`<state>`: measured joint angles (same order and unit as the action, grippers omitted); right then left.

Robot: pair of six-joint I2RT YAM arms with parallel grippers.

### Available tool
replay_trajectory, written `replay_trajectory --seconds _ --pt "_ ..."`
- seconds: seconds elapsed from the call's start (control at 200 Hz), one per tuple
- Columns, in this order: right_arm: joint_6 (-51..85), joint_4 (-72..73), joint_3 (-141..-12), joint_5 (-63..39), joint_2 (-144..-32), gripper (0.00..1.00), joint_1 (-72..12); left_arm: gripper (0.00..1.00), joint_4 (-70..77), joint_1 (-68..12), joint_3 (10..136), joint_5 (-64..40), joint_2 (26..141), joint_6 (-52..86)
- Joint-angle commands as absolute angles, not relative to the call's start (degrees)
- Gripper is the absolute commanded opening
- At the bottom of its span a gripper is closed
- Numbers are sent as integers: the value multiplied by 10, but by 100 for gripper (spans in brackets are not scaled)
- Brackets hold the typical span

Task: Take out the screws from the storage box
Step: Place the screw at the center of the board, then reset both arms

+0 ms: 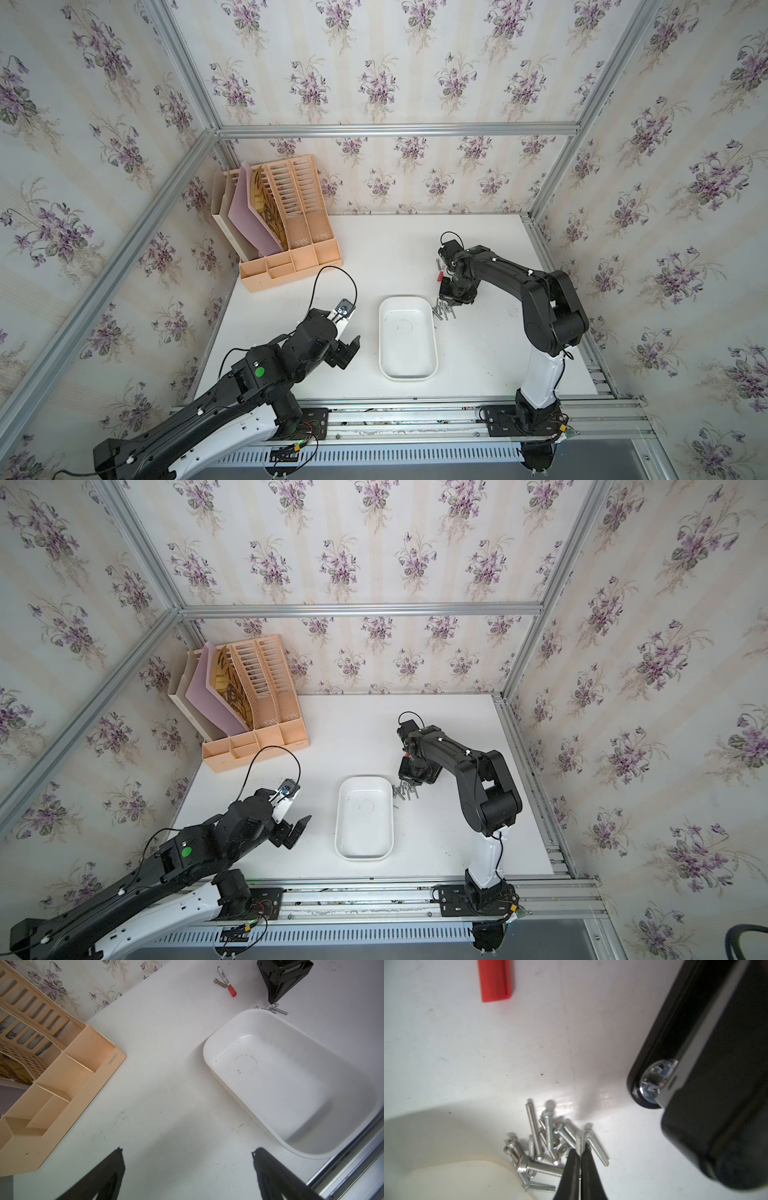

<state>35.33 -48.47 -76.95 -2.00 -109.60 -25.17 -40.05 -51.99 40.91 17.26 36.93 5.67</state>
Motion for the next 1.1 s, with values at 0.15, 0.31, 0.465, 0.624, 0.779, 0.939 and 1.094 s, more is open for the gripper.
replay_trajectory --seconds 0.15,0.31,0.465,0.624,0.779,0.939,1.094 --pt "324 -482 -766 -23 -1096 22 -251 99 -391 -519 416 214 382 44" --pt "329 -466 -768 -10 -1055 39 -251 99 -368 -512 406 273 383 52" --pt "327 -468 -832 50 -999 40 -251 99 -281 -472 394 315 387 15" --pt "330 -468 -953 201 -946 45 -248 99 -214 -315 386 253 430 39" --pt "279 -345 -861 324 -889 47 -243 99 -109 -218 360 236 486 15" --pt "298 -143 -658 204 -756 49 -155 99 -20 -149 335 235 567 23" --pt "227 49 -455 321 -658 68 -151 99 77 -87 308 238 633 26"
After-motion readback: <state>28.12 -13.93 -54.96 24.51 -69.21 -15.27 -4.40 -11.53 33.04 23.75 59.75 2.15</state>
